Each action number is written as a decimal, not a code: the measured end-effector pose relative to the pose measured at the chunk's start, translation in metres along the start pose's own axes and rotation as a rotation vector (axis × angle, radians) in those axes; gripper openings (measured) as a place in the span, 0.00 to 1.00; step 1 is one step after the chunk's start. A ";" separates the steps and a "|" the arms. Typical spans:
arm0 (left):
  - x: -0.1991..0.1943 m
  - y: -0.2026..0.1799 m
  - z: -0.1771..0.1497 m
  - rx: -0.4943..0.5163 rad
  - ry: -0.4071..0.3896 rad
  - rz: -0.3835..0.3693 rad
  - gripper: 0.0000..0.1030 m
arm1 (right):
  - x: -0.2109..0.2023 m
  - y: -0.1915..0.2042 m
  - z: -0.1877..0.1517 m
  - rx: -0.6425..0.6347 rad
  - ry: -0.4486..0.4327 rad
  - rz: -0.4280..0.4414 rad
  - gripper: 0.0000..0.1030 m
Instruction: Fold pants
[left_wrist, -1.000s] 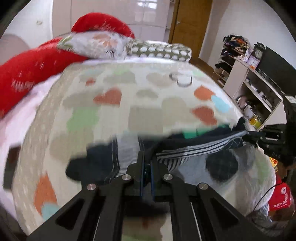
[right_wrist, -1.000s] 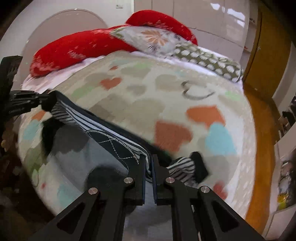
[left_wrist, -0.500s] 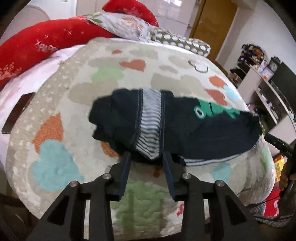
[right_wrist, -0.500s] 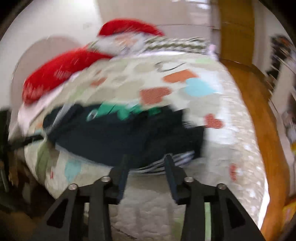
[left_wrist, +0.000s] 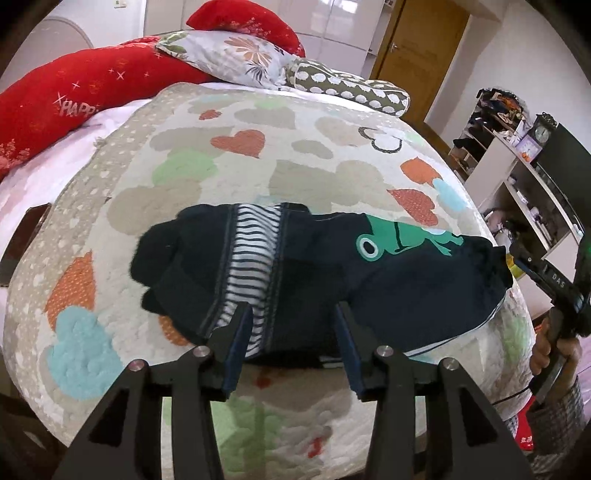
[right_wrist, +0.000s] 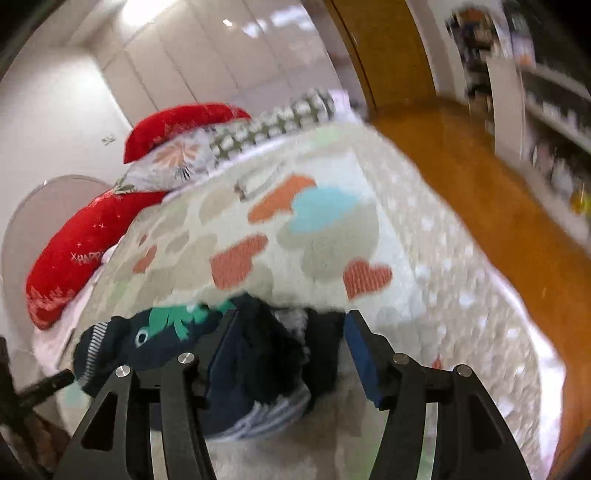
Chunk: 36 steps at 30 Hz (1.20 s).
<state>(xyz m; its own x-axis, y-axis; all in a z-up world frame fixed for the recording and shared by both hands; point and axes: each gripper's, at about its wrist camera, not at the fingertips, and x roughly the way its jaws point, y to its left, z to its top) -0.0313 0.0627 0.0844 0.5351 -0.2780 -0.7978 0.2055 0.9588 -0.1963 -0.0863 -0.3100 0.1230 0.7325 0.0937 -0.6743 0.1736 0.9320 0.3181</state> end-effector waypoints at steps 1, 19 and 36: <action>0.003 -0.002 0.001 -0.001 0.005 0.000 0.43 | -0.001 0.007 0.000 -0.033 -0.021 -0.003 0.61; 0.067 0.006 0.000 -0.081 0.071 0.113 0.47 | 0.015 -0.047 -0.011 0.159 0.071 -0.017 0.31; 0.039 -0.008 0.016 -0.080 0.024 0.095 0.54 | 0.033 -0.036 -0.011 0.159 0.115 0.115 0.19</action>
<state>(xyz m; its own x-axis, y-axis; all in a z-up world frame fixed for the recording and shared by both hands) 0.0008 0.0429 0.0641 0.5291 -0.1851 -0.8281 0.0881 0.9826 -0.1634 -0.0757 -0.3361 0.0819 0.6752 0.2440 -0.6961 0.2011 0.8470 0.4920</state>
